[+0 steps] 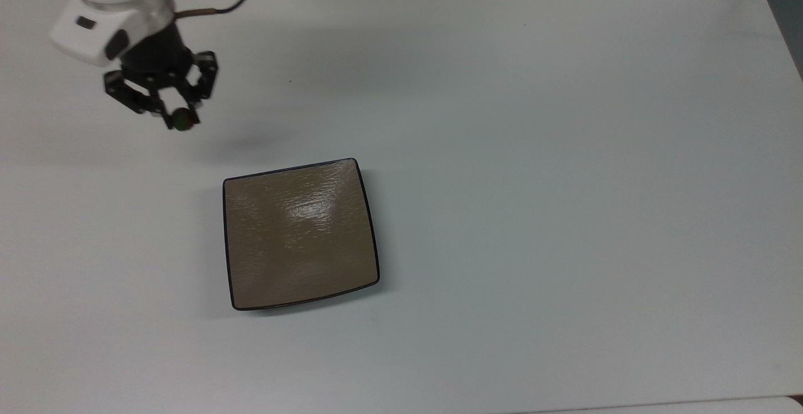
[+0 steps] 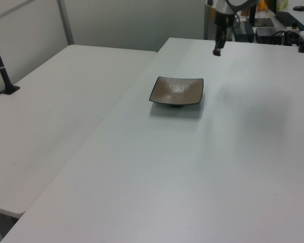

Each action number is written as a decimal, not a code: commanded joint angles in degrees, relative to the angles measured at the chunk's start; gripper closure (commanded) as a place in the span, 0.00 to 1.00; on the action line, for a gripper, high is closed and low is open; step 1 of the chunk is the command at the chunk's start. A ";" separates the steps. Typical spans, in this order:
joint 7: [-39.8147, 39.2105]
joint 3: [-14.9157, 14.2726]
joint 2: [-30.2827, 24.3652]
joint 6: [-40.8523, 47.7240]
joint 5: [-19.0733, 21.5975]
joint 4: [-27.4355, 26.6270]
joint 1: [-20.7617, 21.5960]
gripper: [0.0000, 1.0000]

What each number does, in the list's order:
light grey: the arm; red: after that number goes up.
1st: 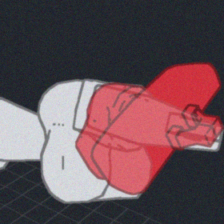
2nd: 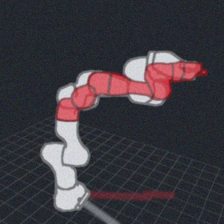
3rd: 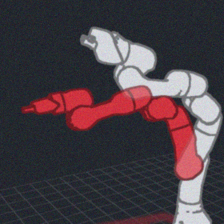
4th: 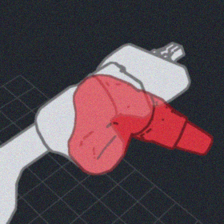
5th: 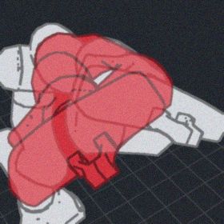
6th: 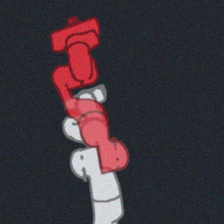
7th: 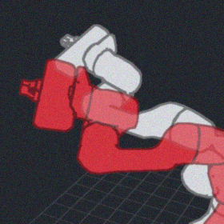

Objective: Strawberries on a ceramic plate
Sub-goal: 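Carry the strawberry over the ceramic plate and lower it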

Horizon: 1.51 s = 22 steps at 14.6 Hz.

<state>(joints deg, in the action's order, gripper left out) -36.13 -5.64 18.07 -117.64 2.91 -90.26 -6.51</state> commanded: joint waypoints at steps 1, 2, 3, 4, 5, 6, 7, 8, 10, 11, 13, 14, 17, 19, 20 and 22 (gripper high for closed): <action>6.58 1.68 2.66 -5.38 2.10 1.58 2.64 0.93; 8.69 2.21 3.54 -8.54 2.54 1.31 3.17 0.93; 10.88 2.56 4.50 -11.18 2.54 1.31 4.31 0.93; 13.69 2.65 6.51 -14.43 2.54 1.31 5.54 0.93; 14.50 2.65 7.58 -16.46 2.63 1.22 5.98 0.93; 14.60 2.74 8.72 -18.40 2.63 1.22 6.68 0.93; 14.60 2.74 9.43 -20.15 2.80 1.05 6.95 0.93; 14.95 2.74 10.22 -22.09 2.98 0.35 7.21 0.93; 15.65 2.92 11.97 -24.64 3.24 0.34 8.00 0.91; 15.65 3.00 13.11 -26.22 3.25 0.34 8.18 0.89; 15.65 3.09 14.52 -27.03 3.25 0.34 8.53 0.86; 15.65 3.09 14.97 -27.03 3.25 0.34 8.54 0.86; 15.74 3.18 15.50 -28.08 3.33 0.26 8.80 0.50; 15.83 3.18 15.41 -28.00 2.98 0.26 8.89 0.00; 16.00 3.70 14.80 -27.73 2.98 0.08 9.50 0.00; 17.05 3.79 10.87 -26.16 3.07 -2.62 9.68 0.00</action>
<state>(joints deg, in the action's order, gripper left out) -20.83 -1.68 33.55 -144.74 4.87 -89.86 2.00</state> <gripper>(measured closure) 0.172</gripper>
